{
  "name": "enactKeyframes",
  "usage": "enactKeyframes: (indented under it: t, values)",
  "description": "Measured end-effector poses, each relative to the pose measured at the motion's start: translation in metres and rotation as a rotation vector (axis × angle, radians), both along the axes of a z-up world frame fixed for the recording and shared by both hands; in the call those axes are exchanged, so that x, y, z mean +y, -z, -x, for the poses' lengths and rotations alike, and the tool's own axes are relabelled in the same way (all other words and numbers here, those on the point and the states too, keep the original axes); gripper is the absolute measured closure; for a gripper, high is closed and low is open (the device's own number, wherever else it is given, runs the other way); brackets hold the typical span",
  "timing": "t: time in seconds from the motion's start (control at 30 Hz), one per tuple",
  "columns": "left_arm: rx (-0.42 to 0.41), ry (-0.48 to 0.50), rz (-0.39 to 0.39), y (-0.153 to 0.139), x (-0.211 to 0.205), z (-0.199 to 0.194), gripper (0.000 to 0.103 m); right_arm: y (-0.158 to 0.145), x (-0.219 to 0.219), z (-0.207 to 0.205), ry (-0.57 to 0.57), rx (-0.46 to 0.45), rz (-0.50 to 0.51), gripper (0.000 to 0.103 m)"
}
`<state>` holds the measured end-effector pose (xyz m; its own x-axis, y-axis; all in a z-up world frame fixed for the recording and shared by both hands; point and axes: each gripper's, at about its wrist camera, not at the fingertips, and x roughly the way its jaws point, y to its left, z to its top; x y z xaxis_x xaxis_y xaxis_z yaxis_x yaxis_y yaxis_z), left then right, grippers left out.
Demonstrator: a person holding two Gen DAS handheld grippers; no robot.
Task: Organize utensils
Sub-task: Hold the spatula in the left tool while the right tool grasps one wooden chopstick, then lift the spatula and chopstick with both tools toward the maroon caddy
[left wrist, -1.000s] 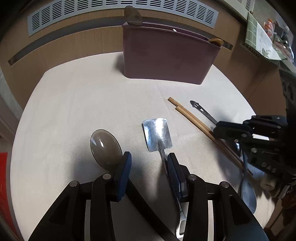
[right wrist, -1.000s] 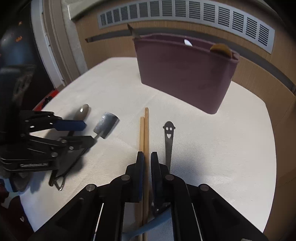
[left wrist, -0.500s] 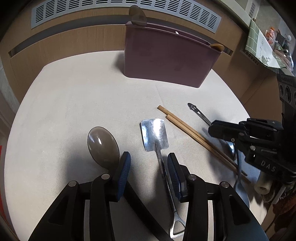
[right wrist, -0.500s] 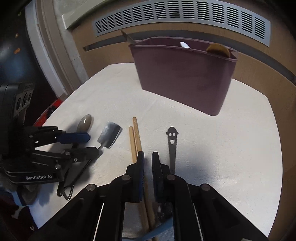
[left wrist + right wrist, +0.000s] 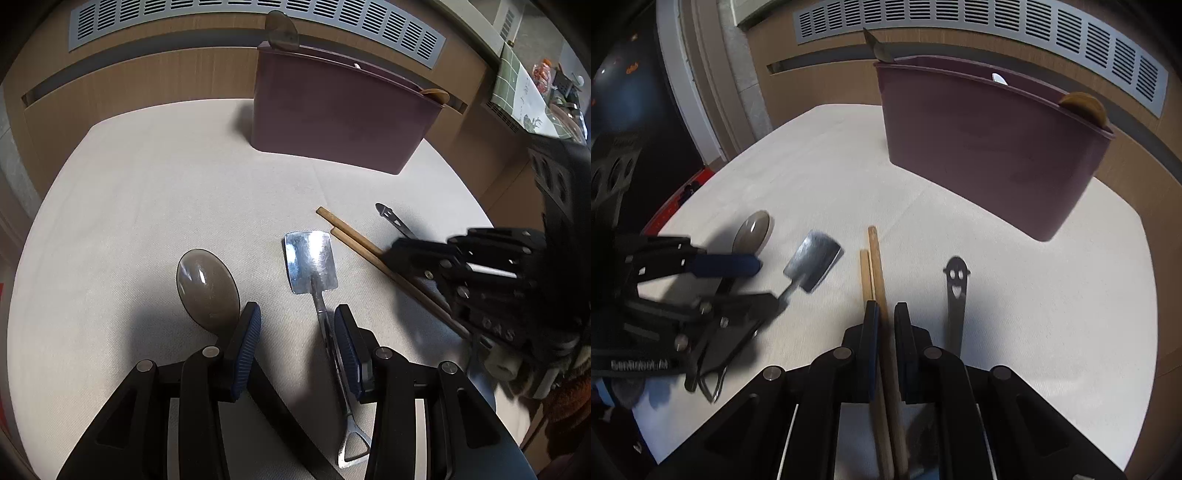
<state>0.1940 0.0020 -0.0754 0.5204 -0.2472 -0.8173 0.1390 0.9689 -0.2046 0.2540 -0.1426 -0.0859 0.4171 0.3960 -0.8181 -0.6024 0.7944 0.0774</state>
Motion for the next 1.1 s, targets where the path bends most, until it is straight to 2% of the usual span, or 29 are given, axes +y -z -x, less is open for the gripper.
enactKeyframes:
  t: [0.07,0.23,0.3,0.4,0.57,0.7,0.8,0.9,0.97,1.03,1.1]
  values:
    - [0.002,0.001,0.001,0.000,0.001,0.000,0.061,0.005,0.004,-0.010,0.005,0.017,0.016,0.093]
    - [0.004,0.000,0.001,0.000,0.001,-0.001,0.061,0.005,0.016,-0.001,-0.030,-0.060,0.076,0.090]
    - [0.006,-0.002,-0.003,0.000,0.000,-0.001,0.061,0.004,0.012,0.007,-0.042,-0.102,0.103,0.098]
    - [0.013,-0.002,-0.012,-0.001,-0.002,-0.003,0.061,-0.001,-0.013,0.007,0.042,-0.124,0.106,0.099]
    - [0.013,0.000,-0.008,0.000,-0.022,-0.020,0.061,-0.034,-0.073,0.007,0.222,-0.144,-0.054,0.099]
    - [-0.011,-0.028,-0.104,0.002,-0.044,-0.034,0.061,-0.056,-0.096,0.018,0.302,-0.205,-0.140,0.099]
    - [-0.026,-0.030,-0.146,0.003,-0.049,-0.041,0.061,-0.066,-0.098,0.030,0.319,-0.257,-0.169,0.099]
    - [-0.026,-0.024,-0.155,0.003,-0.047,-0.046,0.061,-0.073,-0.096,0.034,0.310,-0.264,-0.197,0.099]
    - [-0.036,-0.005,-0.171,0.003,-0.047,-0.044,0.063,-0.074,-0.097,0.033,0.313,-0.270,-0.196,0.099]
    - [-0.054,0.014,-0.186,0.003,-0.046,-0.039,0.070,-0.077,-0.100,0.034,0.325,-0.278,-0.193,0.099]
    - [-0.069,0.025,-0.183,0.003,-0.044,-0.033,0.070,-0.076,-0.099,0.036,0.331,-0.282,-0.197,0.099]
